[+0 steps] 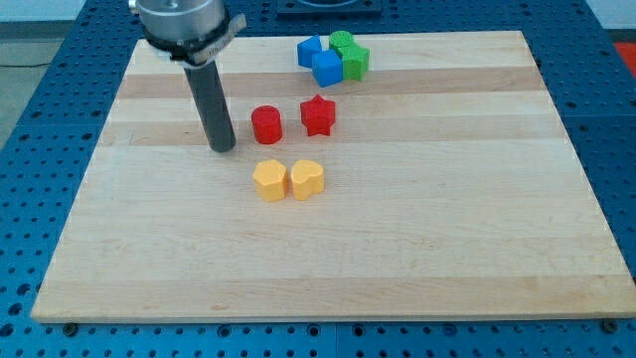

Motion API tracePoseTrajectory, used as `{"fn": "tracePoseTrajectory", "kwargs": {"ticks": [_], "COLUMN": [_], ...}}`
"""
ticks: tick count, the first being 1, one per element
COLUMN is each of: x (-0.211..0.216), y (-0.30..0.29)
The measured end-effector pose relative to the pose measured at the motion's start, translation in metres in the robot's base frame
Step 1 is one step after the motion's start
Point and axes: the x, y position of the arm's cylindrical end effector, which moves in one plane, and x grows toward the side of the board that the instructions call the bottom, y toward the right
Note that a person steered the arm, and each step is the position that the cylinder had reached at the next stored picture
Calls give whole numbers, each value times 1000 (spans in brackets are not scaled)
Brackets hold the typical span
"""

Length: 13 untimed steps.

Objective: Slide the red star to the top left side of the board

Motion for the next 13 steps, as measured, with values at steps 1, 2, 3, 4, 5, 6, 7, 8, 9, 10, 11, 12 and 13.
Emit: {"fn": "tracePoseTrajectory", "kwargs": {"ticks": [1, 2, 3, 4, 5, 6, 7, 8, 9, 10, 11, 12, 13], "x": [3, -6, -32, -48, -54, -70, -53, -37, -68, -90, -90, -89, -63], "y": [79, 171, 176, 105, 36, 2, 24, 71, 91, 73, 25, -12, -13]}}
